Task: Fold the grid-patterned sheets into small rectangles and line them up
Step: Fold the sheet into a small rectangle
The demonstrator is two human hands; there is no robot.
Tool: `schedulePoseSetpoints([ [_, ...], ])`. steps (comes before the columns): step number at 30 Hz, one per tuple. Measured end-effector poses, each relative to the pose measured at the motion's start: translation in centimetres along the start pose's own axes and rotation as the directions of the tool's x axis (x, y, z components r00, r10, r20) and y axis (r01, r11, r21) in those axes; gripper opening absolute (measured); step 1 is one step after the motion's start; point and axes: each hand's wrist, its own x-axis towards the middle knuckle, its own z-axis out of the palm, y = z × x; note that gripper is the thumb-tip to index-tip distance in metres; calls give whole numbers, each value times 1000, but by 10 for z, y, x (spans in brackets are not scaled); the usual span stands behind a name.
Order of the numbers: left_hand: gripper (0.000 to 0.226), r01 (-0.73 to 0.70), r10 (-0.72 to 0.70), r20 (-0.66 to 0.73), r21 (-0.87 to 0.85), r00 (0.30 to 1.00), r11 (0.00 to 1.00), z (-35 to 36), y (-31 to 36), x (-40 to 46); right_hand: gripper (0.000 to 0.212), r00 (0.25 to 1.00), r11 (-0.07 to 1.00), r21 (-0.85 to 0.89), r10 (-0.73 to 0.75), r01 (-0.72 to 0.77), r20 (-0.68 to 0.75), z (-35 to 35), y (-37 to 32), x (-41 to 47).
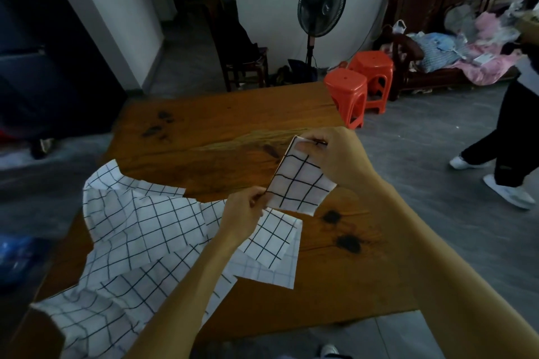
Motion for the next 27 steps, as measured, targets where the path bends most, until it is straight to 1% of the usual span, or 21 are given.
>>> schedulePoseSetpoints([
  [2, 14, 34, -38, 36, 99, 999, 995, -9, -13, -3, 19, 999, 998, -50, -42, 41, -30, 9, -3, -1],
  [4, 16, 85, -106, 88, 217, 990, 973, -20, -30, -8, 27, 993, 998, -46, -53, 48, -108, 10, -6, -2],
  [5, 16, 121, -145, 88, 238, 985, 964, -25, -38, -11, 29, 987, 996, -60, -67, 59, -143, 8, -9, -1],
  [6, 13, 153, -171, 64, 225, 983, 962, -31, -43, -14, 27, 985, 994, -87, -82, 69, -155, 7, -11, -1],
  [7, 7, 166, -174, 25, 188, 985, 968, -36, -43, -15, 20, 985, 991, -115, -91, 74, -146, 7, -14, -3],
  [8, 6, 140, -140, -14, 136, 990, 981, -41, -39, -16, 13, 989, 989, -132, -86, 70, -120, 10, -18, -5],
  [10, 19, 21, -20, -44, 27, 999, 999, -46, -18, -14, 14, 996, 987, -150, -63, 53, -62, 22, -22, -13],
  [12, 30, -121, 119, -30, -44, 992, 992, -46, 8, -11, 16, 999, 989, -146, -38, 39, 6, 37, -24, -24],
  [13, 32, -172, 172, -11, -71, 985, 983, -44, 18, -11, 15, 999, 988, -148, -28, 33, 33, 42, -26, -31],
  [16, 20, -262, 270, 46, -138, 962, 955, -34, 28, -12, 11, 999, 991, -137, 20, -13, 50, 48, -28, -50],
  [18, 16, -285, 295, 37, -163, 955, 944, -23, 22, -15, 8, 997, 988, -140, 65, -59, 38, 44, -31, -64],
  [21, 9, -256, 260, -5, -200, 966, 946, -15, 18, -19, 9, 984, 968, -188, 175, -164, 43, 32, -29, -78],
  [22, 7, -246, 249, -10, -215, 968, 945, -13, 16, -19, 6, 975, 956, -208, 217, -204, 43, 26, -27, -83],
  [23, 6, -238, 243, -8, -227, 970, 944, -12, 16, -20, 3, 966, 945, -220, 257, -243, 39, 20, -24, -88],
  [24, 6, -233, 241, 5, -238, 971, 943, -10, 17, -21, 6, 957, 935, -225, 289, -276, 27, 14, -22, -93],
  [27, 7, -241, 266, 58, -272, 962, 931, -7, 29, -23, 6, 941, 921, -197, 338, -335, -18, -1, -17, -103],
])
